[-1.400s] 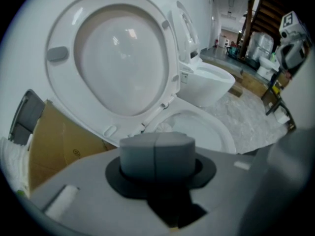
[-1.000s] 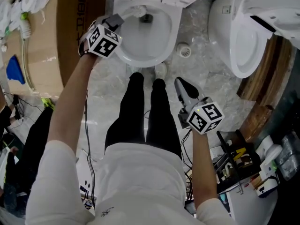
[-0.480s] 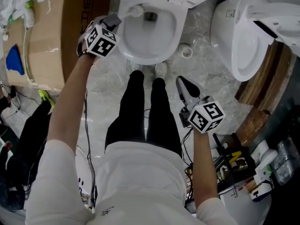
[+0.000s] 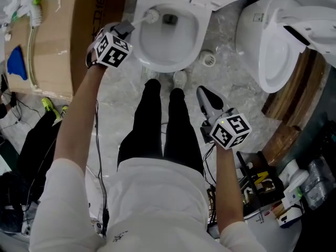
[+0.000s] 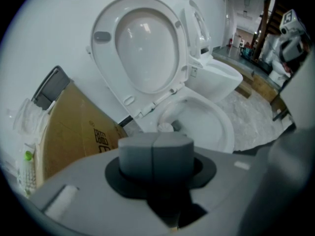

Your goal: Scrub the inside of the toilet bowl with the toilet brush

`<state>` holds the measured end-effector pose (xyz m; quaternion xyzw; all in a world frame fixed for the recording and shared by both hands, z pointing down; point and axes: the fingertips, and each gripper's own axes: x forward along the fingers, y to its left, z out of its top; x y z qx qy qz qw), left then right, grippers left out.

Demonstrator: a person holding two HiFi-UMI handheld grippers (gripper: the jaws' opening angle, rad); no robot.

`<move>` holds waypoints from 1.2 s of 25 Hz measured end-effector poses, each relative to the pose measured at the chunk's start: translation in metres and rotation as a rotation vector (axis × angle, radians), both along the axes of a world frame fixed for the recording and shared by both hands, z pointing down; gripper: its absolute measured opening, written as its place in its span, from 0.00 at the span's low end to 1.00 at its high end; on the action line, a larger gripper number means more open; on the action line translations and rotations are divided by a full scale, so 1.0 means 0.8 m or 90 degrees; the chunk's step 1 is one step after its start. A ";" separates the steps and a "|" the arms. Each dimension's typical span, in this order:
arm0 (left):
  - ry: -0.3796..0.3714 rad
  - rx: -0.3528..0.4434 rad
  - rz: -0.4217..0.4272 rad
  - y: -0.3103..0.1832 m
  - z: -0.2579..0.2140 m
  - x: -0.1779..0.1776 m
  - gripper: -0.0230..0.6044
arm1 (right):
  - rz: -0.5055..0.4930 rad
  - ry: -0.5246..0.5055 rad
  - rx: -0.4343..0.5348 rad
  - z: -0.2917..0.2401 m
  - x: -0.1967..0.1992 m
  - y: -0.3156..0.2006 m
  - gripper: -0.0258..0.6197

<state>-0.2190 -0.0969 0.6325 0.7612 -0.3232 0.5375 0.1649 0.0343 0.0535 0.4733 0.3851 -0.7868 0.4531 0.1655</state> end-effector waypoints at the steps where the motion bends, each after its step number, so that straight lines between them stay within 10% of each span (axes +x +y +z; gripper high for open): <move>1: 0.000 -0.001 -0.004 0.003 0.000 -0.002 0.28 | -0.001 0.000 0.001 -0.001 0.000 -0.001 0.04; 30: -0.013 -0.034 -0.055 0.106 -0.010 -0.022 0.28 | -0.035 -0.006 0.019 -0.020 0.017 0.011 0.04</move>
